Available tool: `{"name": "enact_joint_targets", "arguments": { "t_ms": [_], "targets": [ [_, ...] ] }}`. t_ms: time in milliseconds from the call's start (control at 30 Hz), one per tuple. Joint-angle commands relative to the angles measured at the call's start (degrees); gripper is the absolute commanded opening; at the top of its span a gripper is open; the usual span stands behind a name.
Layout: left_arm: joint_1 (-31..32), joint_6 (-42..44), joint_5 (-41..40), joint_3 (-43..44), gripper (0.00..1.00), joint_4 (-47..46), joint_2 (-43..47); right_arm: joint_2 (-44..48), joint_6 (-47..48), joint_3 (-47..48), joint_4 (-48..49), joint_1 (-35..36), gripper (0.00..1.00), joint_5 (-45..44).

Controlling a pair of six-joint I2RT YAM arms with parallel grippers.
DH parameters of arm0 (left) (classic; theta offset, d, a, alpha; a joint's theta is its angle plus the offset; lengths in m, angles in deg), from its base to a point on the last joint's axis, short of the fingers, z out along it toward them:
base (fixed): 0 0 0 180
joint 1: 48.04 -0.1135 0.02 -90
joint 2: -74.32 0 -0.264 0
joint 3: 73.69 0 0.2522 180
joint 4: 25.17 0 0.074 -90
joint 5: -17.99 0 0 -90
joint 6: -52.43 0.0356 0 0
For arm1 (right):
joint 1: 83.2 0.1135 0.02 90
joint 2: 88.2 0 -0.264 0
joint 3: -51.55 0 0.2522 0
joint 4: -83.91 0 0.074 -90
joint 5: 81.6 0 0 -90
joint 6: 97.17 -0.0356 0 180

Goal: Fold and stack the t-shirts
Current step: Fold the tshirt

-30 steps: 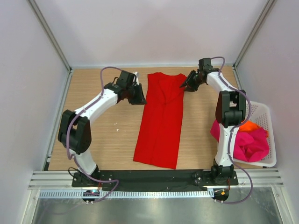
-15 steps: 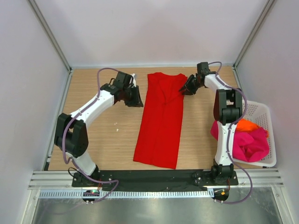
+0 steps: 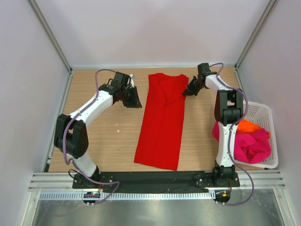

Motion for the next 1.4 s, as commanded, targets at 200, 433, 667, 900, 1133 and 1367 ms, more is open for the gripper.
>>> {"name": "enact_joint_targets", "arguments": {
  "t_ms": [200,433,667,900,1133,1367],
  "targets": [
    [-2.24,0.33,2.34,-1.57,0.21,-0.03,2.53,4.48,1.54,0.15,-0.75,0.25,0.01,-2.38],
    [-3.29,0.07,2.96,-1.22,0.21,0.58,2.44,0.61,0.49,1.37,-1.62,0.34,0.17,0.0],
    [-4.43,2.25,6.37,-1.57,0.24,5.41,2.61,3.07,6.19,9.46,-13.91,0.69,0.39,-3.07],
    [-4.35,1.39,10.5,-15.68,0.35,2.62,8.23,17.99,16.04,-8.14,-21.23,4.54,0.54,-4.93],
    [-1.37,-0.46,12.54,-27.49,0.38,-1.26,14.38,37.95,16.14,-34.08,-17.55,20.26,0.6,-2.12],
    [6.88,-5.37,7.98,-33.81,0.43,0.32,19.84,57.46,4.9,-58.19,-6.65,27.48,0.62,3.86]
  ]
}}
